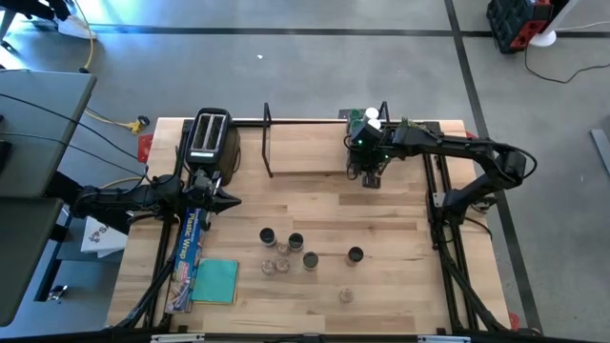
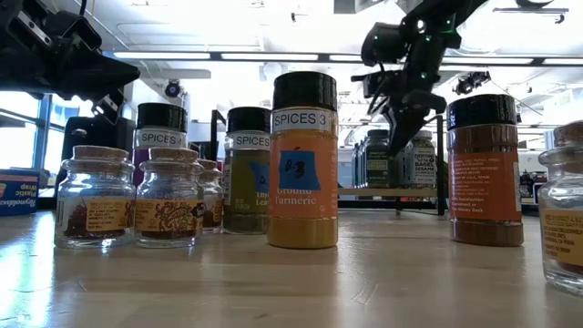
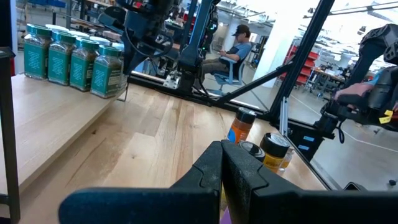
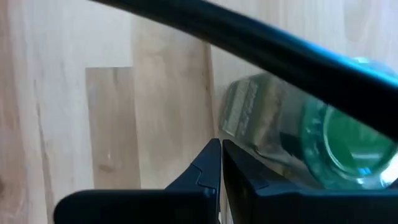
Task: Shelf spices
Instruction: Put the green seasoning bottle on the shelf and align it with the other green seasoning bottles
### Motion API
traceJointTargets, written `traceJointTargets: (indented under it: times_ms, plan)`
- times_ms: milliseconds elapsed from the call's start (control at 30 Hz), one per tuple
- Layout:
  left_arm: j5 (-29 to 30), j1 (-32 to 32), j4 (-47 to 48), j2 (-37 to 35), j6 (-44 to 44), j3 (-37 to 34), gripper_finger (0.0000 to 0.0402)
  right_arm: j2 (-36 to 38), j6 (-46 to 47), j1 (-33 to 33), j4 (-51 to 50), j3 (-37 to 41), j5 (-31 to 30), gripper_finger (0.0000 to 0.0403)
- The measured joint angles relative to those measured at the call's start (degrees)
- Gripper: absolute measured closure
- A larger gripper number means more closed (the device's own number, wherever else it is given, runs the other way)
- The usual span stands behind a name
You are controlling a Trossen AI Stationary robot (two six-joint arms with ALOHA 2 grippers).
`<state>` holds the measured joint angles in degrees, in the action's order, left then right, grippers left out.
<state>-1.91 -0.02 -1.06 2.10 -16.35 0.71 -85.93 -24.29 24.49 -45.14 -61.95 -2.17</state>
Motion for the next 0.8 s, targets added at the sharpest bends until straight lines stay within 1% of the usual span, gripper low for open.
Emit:
traceJointTargets:
  times_ms: [67,200,233,367,400,467,600,800]
  plan:
    - [0.0,0.0,0.0,0.0,0.0,0.0,0.0401,0.1,1.4,-0.2,-0.9,-0.1,-0.9,0.0394]
    - [0.0,0.0,0.0,0.0,0.0,0.0,0.0401,0.1,4.9,-0.7,-3.3,-2.2,-0.7,0.0394]
    - [0.0,0.0,0.0,0.0,0.0,0.0,0.0401,0.2,5.5,-0.9,-3.6,-2.7,0.5,0.0394]
    - [0.0,0.0,0.0,0.0,0.0,0.0,0.0401,0.2,6.5,-1.3,-0.7,-3.7,9.8,0.0394]
    - [0.0,0.0,0.0,0.0,0.0,0.0,0.0401,0.1,7.0,-1.6,0.2,-3.7,10.3,0.0394]
    - [0.0,0.0,0.0,0.0,0.0,0.0,0.0401,-0.7,7.9,-2.0,1.5,-3.7,9.2,0.0394]
    - [0.0,0.0,0.0,0.0,0.0,0.0,0.0401,-2.6,9.7,-2.2,0.5,-3.7,5.8,0.0394]
    - [0.0,0.0,0.0,0.0,0.0,0.0,0.0401,-3.6,13.9,-2.0,-0.6,-3.7,-1.2,0.0394]
